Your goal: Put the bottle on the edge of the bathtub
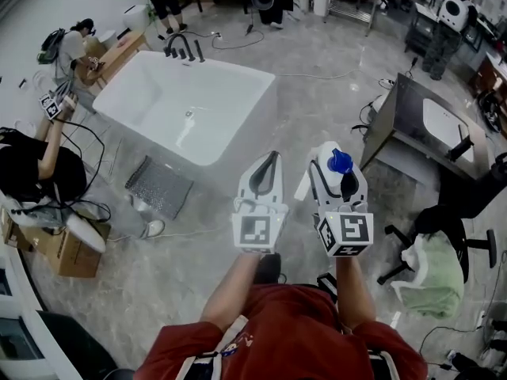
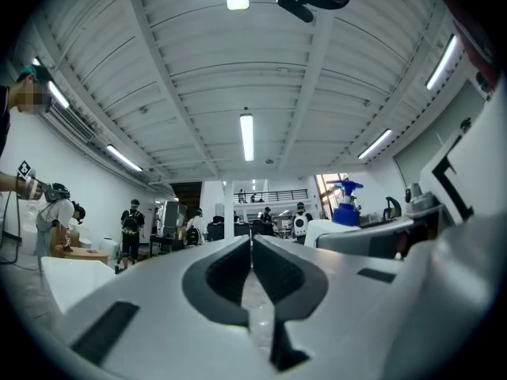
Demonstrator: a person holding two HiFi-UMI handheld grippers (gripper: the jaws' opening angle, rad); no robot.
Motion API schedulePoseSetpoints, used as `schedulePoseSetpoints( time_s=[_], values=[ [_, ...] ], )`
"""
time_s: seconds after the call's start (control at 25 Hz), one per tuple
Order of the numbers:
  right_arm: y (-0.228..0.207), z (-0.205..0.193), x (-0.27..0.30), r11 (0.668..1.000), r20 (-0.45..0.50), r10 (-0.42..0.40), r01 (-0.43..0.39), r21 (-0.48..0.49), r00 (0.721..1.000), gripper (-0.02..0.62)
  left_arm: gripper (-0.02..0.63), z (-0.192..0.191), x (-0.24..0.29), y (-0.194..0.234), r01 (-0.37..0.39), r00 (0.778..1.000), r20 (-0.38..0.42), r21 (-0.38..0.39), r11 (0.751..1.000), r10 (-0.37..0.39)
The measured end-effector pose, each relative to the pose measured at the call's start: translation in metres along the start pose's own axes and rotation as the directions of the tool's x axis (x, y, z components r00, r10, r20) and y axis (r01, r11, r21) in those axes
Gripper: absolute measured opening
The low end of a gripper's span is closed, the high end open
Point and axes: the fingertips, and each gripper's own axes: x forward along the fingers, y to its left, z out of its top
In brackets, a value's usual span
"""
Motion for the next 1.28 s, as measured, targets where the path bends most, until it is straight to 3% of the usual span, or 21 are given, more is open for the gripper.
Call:
schedulePoseSetpoints(
  time_s=[0.44, 0.76, 1.04, 1.28],
  values=[
    [-0.011, 0.002, 0.134, 1.000, -0.010, 0.002, -0.003, -0.015, 1.000, 0.282, 0.018, -0.018, 0.105, 0.081, 0.014, 1.000, -0.001, 0.033, 0.999, -0.014],
    [-0.008, 0.006, 0.202, 1.000, -0.003, -0.004, 0.004, -0.025, 1.000, 0.282, 0.018, -0.015, 0.153, 0.129, 0.007, 1.000, 0.017, 0.004, 1.000, -0.007],
    [-0.025, -0.001, 0.238, 1.000, -0.007, 0.004, -0.004, -0.011, 1.000, 0.282, 0.018, -0.032, 0.188, 0.138, 0.008, 1.000, -0.007, 0.011, 1.000, -0.008],
    [-0.067, -0.009, 0.283, 0.999, 0.004, 0.032, -0.032, -0.011, 0.999, 0.282, 0.018, -0.058, 0.246, 0.128, 0.006, 1.000, -0.014, 0.048, 0.999, -0.005]
  ],
)
